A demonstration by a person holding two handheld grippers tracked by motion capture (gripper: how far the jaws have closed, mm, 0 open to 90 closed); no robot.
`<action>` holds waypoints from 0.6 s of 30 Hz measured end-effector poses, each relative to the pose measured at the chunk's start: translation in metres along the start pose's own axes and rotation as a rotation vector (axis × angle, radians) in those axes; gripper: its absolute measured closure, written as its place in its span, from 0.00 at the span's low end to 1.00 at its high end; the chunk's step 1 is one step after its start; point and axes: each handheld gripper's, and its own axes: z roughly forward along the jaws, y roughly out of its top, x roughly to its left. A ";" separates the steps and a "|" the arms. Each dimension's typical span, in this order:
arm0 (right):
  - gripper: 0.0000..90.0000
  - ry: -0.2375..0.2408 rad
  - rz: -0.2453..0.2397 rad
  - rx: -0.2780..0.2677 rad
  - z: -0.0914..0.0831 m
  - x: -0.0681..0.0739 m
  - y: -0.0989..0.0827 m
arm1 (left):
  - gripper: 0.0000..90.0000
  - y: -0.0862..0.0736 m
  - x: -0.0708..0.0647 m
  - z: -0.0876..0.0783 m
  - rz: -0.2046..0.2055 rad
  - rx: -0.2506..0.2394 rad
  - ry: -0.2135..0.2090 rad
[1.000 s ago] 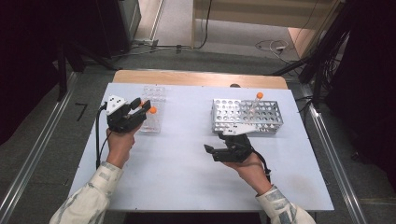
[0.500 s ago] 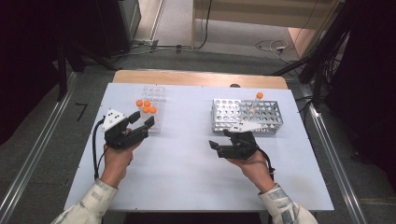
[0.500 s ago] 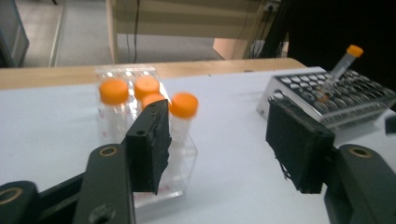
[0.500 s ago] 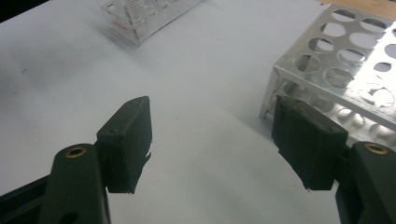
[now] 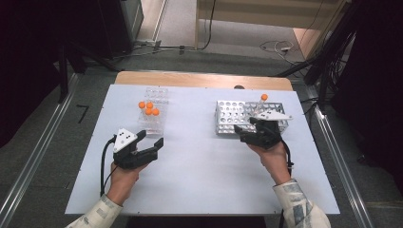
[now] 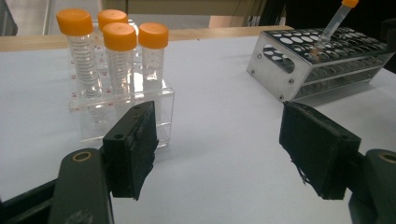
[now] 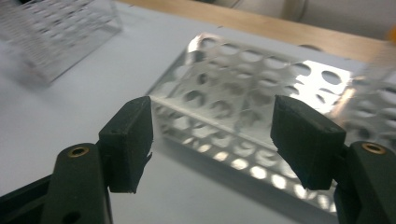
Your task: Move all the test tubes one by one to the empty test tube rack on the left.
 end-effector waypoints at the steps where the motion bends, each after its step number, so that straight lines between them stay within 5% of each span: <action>1: 0.33 -0.025 0.009 -0.010 0.000 -0.006 0.001 | 0.31 0.000 -0.001 0.000 -0.002 -0.004 -0.005; 18: 0.38 -0.264 0.133 0.008 0.033 -0.063 0.022 | 0.31 0.000 -0.003 -0.002 0.004 -0.010 -0.029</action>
